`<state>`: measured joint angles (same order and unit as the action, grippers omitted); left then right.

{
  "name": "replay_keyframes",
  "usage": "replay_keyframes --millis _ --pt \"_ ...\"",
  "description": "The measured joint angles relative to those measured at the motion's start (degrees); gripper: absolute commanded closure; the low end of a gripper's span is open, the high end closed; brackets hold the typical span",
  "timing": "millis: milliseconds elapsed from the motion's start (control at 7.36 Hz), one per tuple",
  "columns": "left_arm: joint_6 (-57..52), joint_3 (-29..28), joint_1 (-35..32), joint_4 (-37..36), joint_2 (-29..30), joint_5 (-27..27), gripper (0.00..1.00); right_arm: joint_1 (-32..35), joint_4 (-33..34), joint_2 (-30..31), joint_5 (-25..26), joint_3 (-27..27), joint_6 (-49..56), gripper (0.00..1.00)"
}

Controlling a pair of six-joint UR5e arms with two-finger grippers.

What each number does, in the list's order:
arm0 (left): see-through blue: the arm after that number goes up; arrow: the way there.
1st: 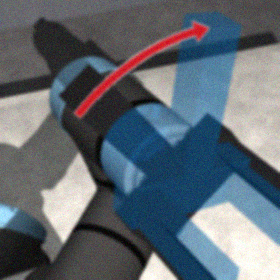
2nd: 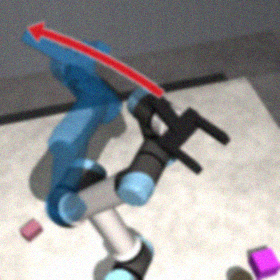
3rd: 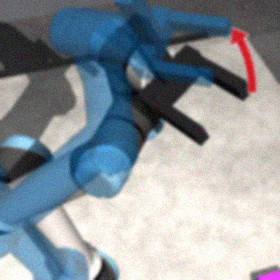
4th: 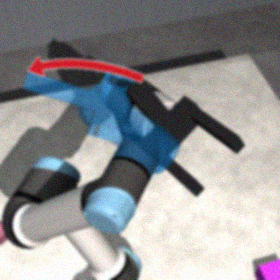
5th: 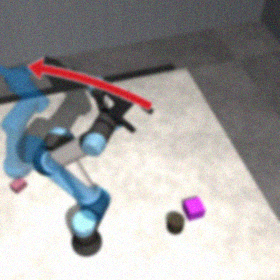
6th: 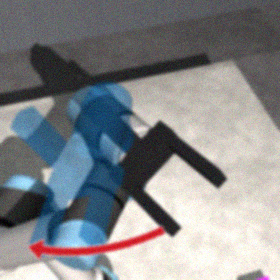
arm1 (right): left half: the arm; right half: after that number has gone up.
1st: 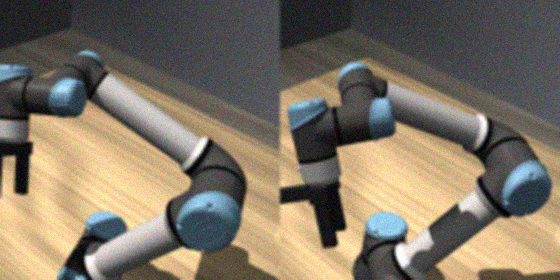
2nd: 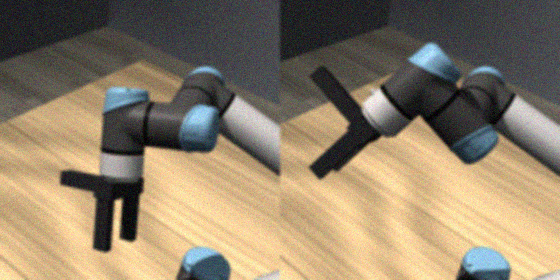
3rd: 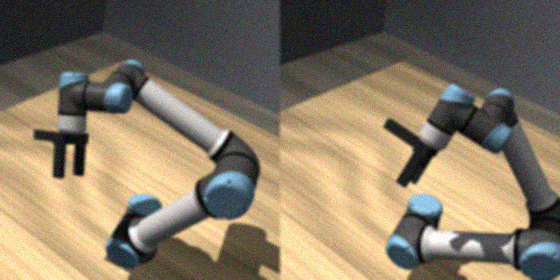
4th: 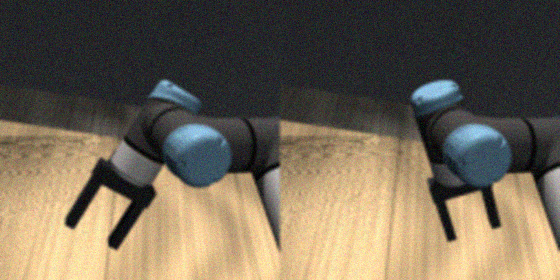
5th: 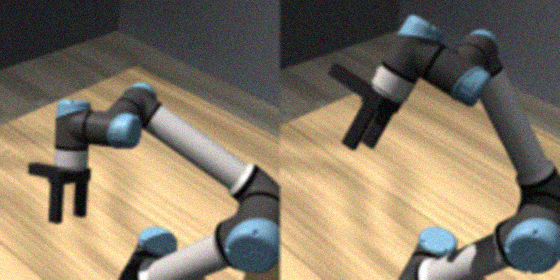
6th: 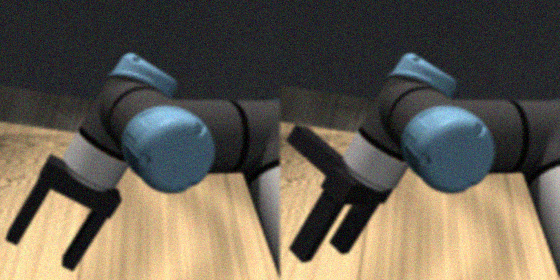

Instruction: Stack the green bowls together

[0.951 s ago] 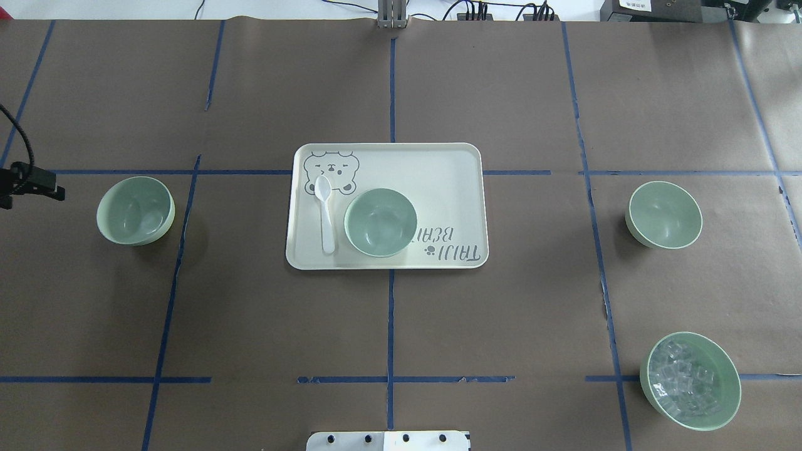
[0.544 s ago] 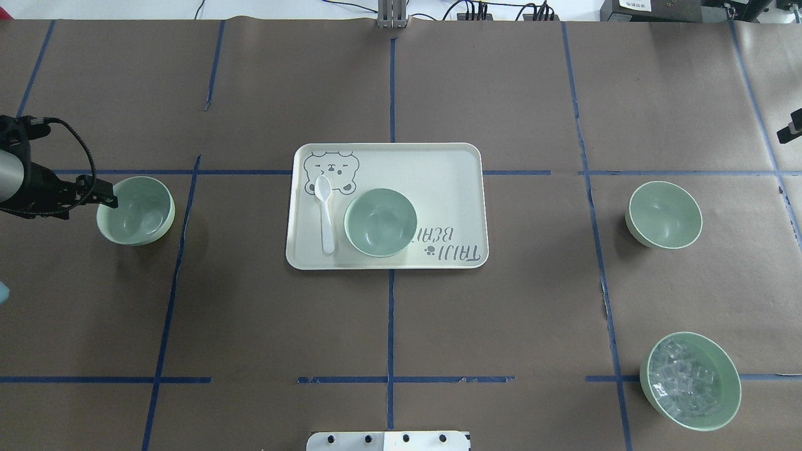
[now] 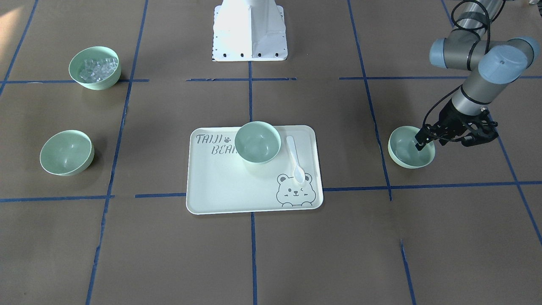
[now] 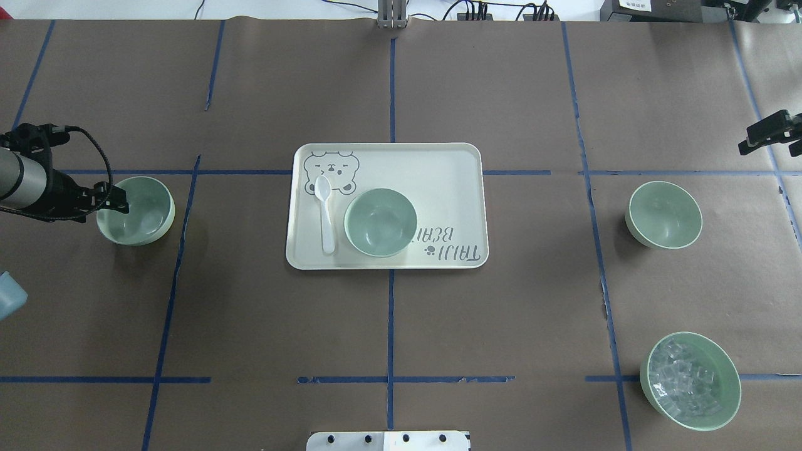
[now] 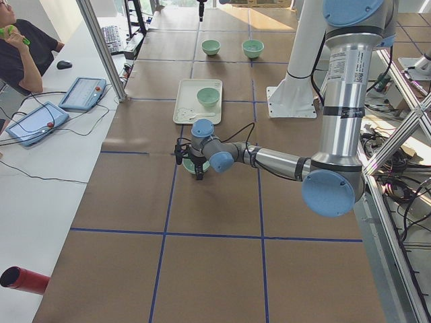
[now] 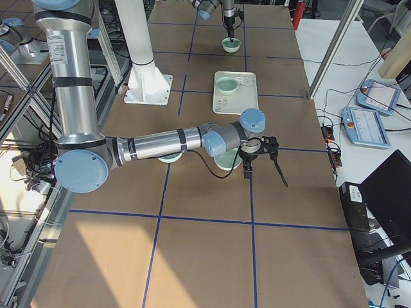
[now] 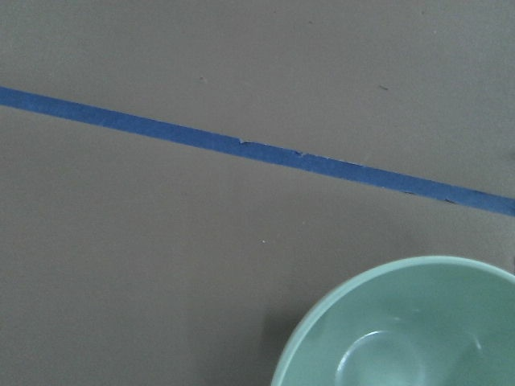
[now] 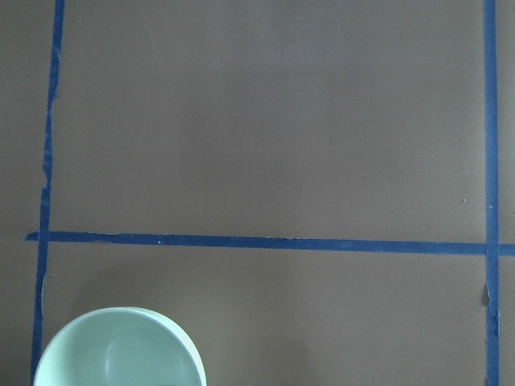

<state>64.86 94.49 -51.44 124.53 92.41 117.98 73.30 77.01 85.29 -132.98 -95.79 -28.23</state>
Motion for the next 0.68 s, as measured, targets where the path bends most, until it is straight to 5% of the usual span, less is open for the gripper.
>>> replay_keyframes --millis 136,544,680 --pt "0.0 -0.08 0.25 0.0 -0.04 -0.03 0.4 -1.1 -0.61 0.08 0.7 0.56 -0.73 0.0" --pt "0.0 -0.27 0.75 0.08 -0.23 -0.03 1.0 -2.6 -0.89 -0.27 0.92 1.44 -1.31 0.0" --pt "0.0 -0.16 0.78 0.13 -0.38 0.0 1.0 -3.22 -0.91 -0.4 0.85 1.45 -1.48 0.0"
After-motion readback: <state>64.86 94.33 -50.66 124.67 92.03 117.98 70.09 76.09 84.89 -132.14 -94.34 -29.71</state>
